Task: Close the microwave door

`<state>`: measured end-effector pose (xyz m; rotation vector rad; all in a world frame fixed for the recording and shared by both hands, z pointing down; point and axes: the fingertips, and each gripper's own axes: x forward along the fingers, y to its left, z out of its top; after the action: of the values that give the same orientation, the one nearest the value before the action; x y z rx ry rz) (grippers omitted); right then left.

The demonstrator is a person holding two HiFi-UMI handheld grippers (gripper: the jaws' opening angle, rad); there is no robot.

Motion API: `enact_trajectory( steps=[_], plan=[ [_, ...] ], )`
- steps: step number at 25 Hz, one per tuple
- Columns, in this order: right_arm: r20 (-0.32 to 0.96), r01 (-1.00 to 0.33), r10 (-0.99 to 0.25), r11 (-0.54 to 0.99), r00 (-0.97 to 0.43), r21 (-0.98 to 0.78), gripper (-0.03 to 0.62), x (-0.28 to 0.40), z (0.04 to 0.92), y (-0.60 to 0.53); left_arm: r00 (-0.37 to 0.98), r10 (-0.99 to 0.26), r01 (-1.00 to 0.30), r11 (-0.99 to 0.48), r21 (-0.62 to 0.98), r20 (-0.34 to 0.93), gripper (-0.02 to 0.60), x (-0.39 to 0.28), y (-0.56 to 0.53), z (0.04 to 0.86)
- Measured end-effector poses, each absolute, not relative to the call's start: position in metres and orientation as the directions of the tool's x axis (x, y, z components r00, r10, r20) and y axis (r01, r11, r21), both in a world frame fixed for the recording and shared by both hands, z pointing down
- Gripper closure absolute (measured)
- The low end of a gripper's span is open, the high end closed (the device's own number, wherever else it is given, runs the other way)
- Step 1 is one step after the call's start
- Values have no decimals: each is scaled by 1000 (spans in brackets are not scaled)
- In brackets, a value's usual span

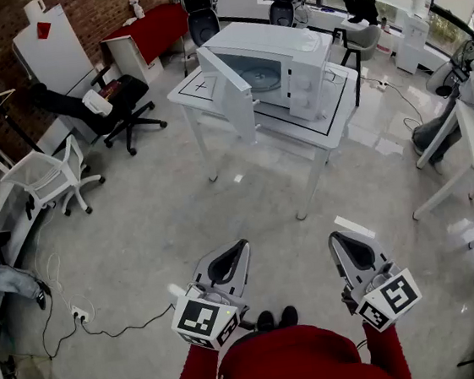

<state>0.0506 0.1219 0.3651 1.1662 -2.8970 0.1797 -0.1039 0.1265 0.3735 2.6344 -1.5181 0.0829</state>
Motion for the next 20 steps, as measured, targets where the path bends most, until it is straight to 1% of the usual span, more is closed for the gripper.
enact_trajectory(
  steps=[15, 20],
  plan=[
    [48, -680, -680, 722, -732, -127, 580, 53, 369, 121, 512, -852, -859, -508, 64, 112, 571, -99, 122, 380],
    [64, -677, -676, 723, -734, -136, 579, 55, 375, 120, 508, -853, -862, -502, 76, 118, 571, -99, 120, 383]
  ],
)
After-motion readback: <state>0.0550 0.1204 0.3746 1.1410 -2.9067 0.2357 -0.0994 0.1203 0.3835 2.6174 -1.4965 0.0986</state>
